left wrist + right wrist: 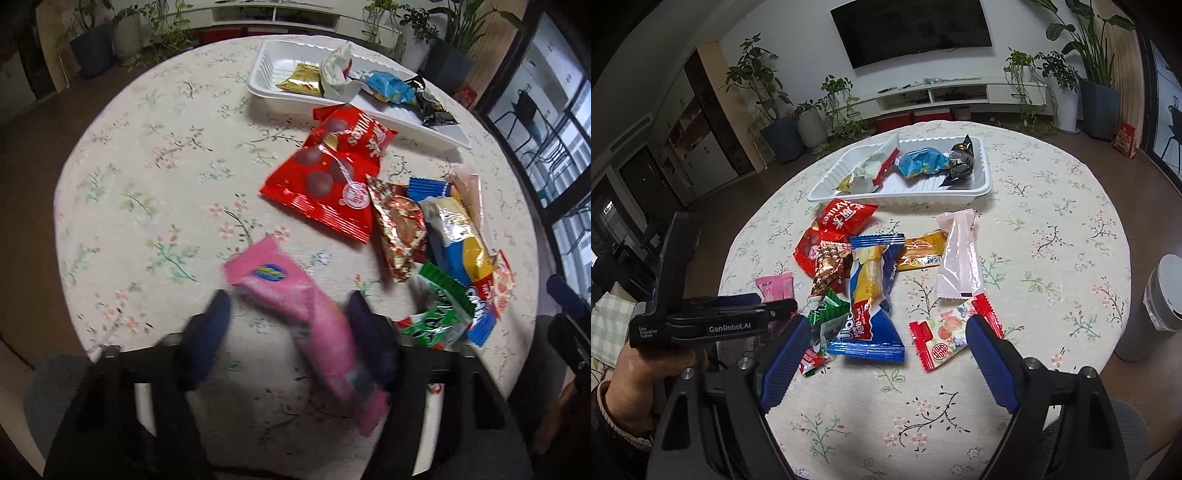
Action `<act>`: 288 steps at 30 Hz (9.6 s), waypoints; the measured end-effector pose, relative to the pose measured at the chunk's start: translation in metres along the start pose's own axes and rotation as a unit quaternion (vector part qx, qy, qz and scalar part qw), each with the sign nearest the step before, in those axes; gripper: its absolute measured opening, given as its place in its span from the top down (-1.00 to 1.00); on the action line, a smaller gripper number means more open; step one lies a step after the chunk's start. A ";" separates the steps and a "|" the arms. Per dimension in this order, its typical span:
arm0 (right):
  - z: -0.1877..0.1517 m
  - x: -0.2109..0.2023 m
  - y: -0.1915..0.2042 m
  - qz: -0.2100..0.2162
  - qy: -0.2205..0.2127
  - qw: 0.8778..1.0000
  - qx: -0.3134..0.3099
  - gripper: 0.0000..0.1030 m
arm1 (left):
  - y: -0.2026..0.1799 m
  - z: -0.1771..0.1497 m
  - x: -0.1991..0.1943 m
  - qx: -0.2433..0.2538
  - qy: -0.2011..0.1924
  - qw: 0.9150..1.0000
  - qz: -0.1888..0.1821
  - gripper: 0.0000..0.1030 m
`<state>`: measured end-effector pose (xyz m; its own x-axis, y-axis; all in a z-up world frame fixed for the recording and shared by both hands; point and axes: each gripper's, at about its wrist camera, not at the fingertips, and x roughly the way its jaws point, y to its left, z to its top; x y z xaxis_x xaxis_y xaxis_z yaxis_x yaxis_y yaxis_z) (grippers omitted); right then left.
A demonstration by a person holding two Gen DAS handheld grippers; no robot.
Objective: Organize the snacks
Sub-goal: 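Move both grippers back over the remaining snack pile, then grasp the pink wafer bar with the left gripper while the right gripper grasps the blue-and-yellow cake packet, then carry the pink bar and blue cake packet over the white tray, then lower both packets into the tray and open both grippers, then move both grippers back toward the remaining snacks, then grasp the red Mylike bag with the left gripper while the right gripper grasps the pink-white long bag, then carry the red bag and pink-white bag over the white tray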
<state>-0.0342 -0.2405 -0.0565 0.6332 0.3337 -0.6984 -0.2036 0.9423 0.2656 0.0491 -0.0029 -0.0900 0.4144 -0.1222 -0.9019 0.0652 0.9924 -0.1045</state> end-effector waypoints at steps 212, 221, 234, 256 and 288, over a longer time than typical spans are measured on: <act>-0.008 0.011 -0.060 0.002 0.020 0.994 0.107 -0.60 | -0.051 0.126 0.057 0.199 0.025 0.978 -0.063 -0.45; 0.018 0.029 -0.055 -0.019 0.039 0.997 0.061 -0.60 | -0.057 0.133 0.084 0.208 0.060 0.976 -0.031 -0.43; 0.059 0.097 -0.062 -0.044 0.114 0.993 -0.001 -0.27 | -0.019 0.126 0.071 0.164 0.042 0.985 -0.039 0.18; 0.064 0.106 -0.048 -0.061 0.131 0.989 -0.042 -0.18 | 0.037 0.062 0.030 0.104 0.028 0.991 -0.076 0.19; 0.061 0.108 -0.052 -0.085 0.132 0.985 -0.066 0.45 | 0.038 0.061 0.031 0.100 0.026 0.991 -0.081 0.20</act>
<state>0.0908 -0.2551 -0.1052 0.4530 0.1494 -0.8789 -0.2176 0.9746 0.0536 0.1200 0.0304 -0.0964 0.3366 -0.2741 -0.9009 0.3085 0.9360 -0.1695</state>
